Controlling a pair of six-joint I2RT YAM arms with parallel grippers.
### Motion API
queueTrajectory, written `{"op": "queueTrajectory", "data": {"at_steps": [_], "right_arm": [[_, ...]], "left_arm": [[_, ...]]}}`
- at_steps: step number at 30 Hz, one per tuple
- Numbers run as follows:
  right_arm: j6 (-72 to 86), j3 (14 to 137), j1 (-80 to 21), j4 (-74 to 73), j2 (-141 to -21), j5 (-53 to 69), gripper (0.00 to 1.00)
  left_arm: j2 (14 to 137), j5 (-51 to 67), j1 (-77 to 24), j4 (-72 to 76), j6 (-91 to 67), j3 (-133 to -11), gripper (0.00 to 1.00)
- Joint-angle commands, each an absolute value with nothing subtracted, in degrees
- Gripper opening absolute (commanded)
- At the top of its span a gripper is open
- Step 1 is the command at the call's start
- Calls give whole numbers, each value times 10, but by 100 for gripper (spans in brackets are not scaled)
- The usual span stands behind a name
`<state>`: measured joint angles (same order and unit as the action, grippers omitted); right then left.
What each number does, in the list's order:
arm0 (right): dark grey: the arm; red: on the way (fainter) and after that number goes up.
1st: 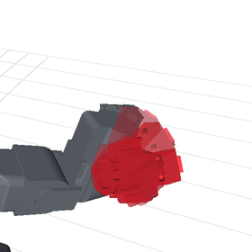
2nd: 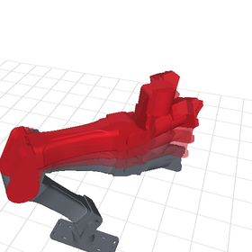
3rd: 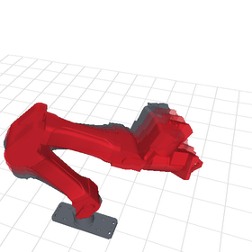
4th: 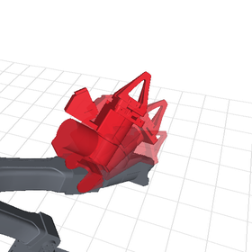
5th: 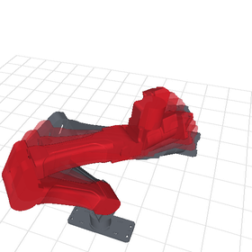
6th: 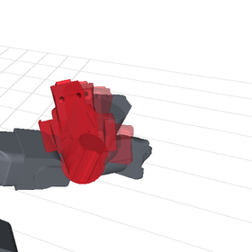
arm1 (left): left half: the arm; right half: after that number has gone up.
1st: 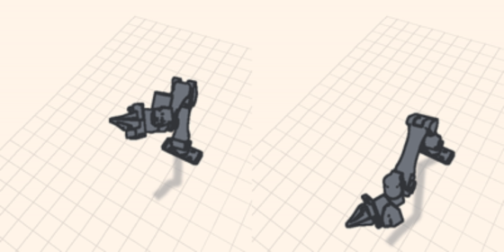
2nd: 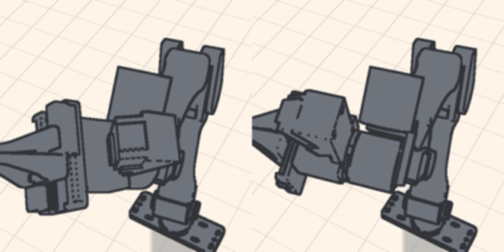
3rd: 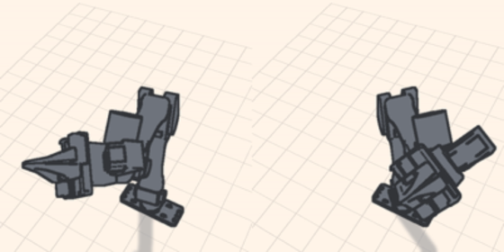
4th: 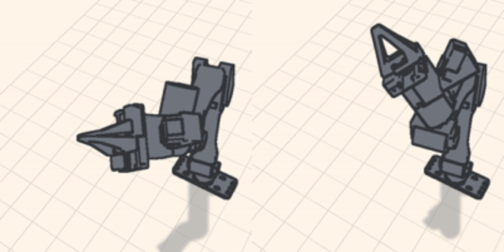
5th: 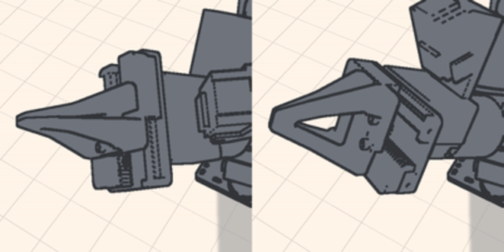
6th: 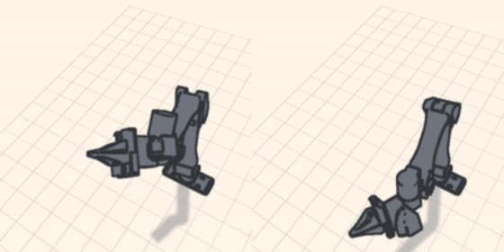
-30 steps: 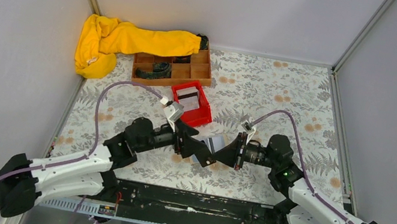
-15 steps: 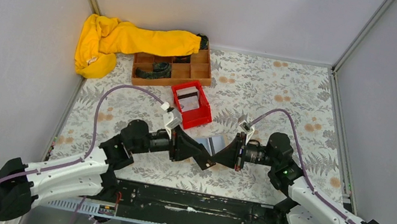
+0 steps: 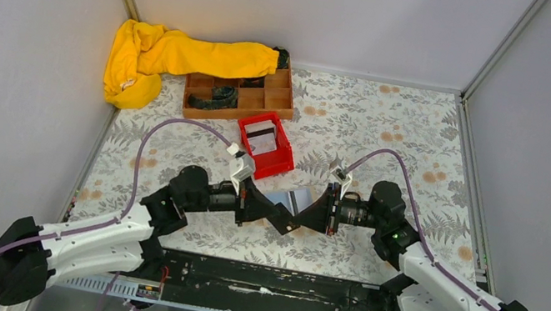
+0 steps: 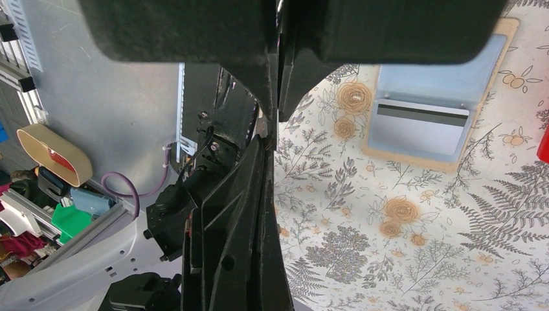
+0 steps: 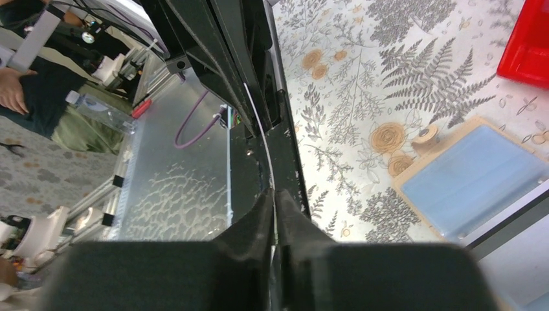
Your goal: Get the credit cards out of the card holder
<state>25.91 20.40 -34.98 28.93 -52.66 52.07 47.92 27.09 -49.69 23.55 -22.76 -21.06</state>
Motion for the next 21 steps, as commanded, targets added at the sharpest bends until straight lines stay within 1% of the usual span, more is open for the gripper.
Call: {"op": "queueTrajectory", "data": {"at_steps": [1, 2, 3, 10, 17, 21], "right_arm": [[253, 234, -347, 323, -522, 535, 23], [252, 233, -347, 322, -521, 535, 27], [251, 231, -348, 320, -519, 533, 27], [247, 220, -347, 315, -512, 529, 22], [241, 217, -347, 317, -522, 529, 19], [245, 215, -347, 323, -529, 530, 19]], "left_arm": [[486, 278, -495, 274, -224, -199, 0], [485, 277, -494, 278, -223, -198, 0], [483, 274, -493, 279, -223, -198, 0], [479, 276, -485, 284, -226, -202, 0], [458, 280, -481, 286, -236, -202, 0], [443, 271, -477, 286, -238, -201, 0]]}}
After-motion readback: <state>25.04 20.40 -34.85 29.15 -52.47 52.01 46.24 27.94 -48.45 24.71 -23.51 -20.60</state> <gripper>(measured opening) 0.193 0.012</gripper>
